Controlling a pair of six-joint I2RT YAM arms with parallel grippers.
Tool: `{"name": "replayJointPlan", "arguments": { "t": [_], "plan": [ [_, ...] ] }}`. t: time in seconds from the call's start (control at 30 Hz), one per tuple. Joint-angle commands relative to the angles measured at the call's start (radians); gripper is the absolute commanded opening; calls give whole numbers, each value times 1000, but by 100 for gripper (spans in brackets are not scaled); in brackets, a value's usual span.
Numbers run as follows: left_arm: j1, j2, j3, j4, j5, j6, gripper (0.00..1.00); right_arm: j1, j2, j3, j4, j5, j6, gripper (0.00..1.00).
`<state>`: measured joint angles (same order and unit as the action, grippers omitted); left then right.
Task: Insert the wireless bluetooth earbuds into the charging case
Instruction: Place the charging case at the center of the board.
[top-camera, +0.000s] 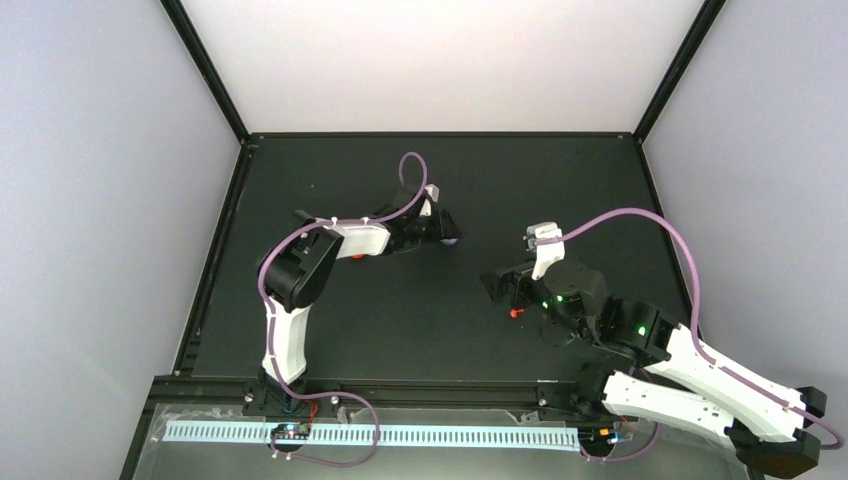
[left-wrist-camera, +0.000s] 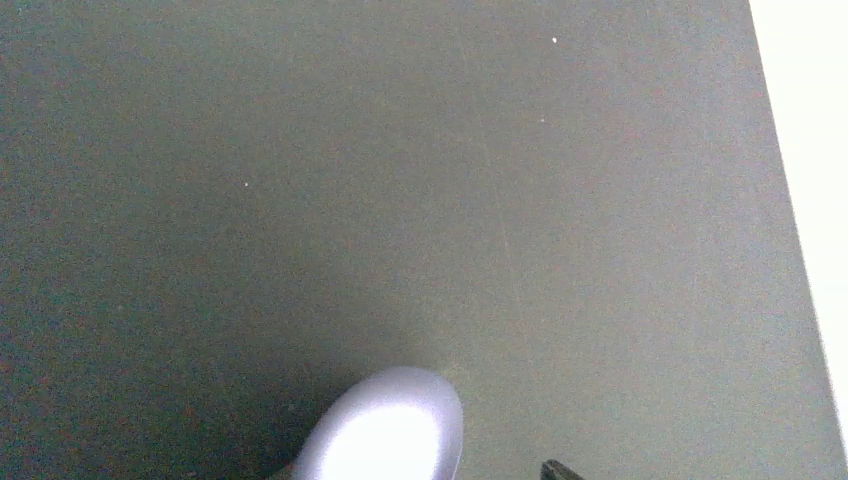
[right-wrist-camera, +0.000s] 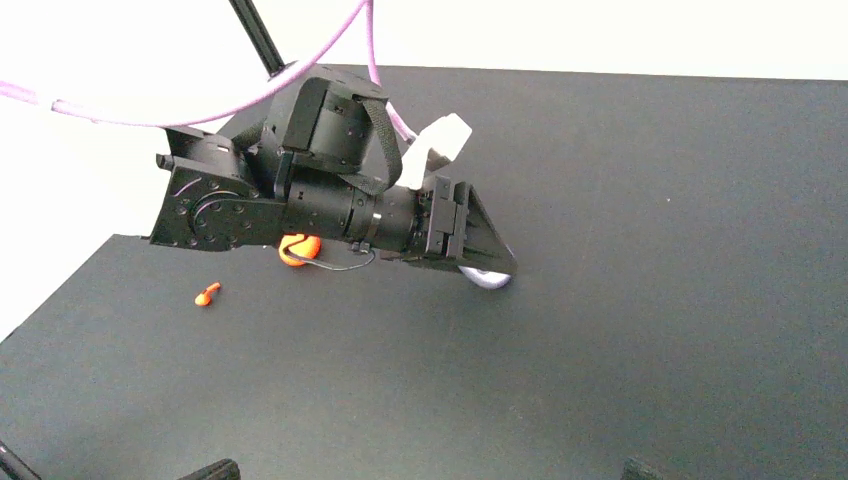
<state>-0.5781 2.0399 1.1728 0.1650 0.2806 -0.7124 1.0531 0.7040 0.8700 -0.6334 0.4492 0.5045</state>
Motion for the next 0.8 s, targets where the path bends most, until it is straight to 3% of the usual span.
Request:
{"name": "replayJointPlan", "arguments": {
  "t": [0.0,0.07,0.13,0.17,0.33,0.5,0.63,0.77],
  "plan": [
    [-2,-48,-13,-62,-44,22,63,-4,3,35,-5,41,-29,99],
    [-3,-88,-25,-77,-52,32,75,-5,8,44,-5,44,-33,99],
    [-1,-149,-42,-127,-80,46,96,-5,11,51,-8,47,-33,99],
    [-2,-192,-58,-145,-103,56,98,-5,13,51,-7,46,-33,99],
    [16,-438,-171,-253,-233,86,99,-4,25,45,15,38,-34,99],
    [26,-666,-280,-451,-475,98,99,-4,51,36,50,9,-34,99],
    [88,-779,-390,-501,-493,101,99,-5,72,16,74,-11,-32,99],
    [170,-781,-429,-521,-492,134,99,-4,93,14,82,-28,-31,99]
  ]
}}
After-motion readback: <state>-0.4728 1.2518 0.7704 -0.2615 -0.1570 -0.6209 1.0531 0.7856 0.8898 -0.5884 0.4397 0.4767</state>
